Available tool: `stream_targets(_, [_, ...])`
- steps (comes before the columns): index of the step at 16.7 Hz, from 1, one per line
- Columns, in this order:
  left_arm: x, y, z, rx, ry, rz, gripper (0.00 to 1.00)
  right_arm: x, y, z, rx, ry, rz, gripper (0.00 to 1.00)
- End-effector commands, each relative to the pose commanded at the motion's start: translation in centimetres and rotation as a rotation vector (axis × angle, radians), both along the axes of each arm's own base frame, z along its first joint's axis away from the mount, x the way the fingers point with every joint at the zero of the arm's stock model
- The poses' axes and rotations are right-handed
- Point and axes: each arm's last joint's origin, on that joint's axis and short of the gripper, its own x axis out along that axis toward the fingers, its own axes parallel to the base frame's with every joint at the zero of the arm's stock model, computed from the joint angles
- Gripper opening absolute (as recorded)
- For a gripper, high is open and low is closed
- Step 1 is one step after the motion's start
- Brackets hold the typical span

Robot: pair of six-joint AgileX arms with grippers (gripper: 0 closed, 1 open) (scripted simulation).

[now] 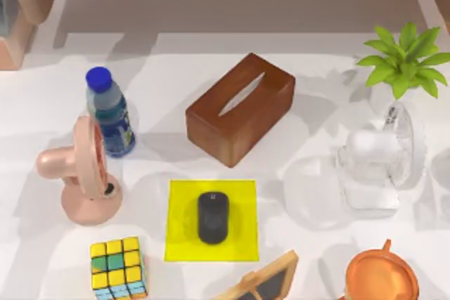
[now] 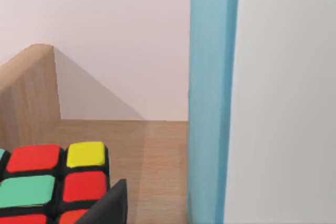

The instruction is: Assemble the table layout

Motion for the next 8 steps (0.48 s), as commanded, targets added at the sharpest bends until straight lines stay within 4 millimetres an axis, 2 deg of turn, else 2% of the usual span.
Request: stream_targets(8, [0.0, 0.0, 0.0, 0.0, 0.0, 0.0, 0.25, 0.0, 0.0, 0.0, 0.0, 0.0, 0.0, 1.0])
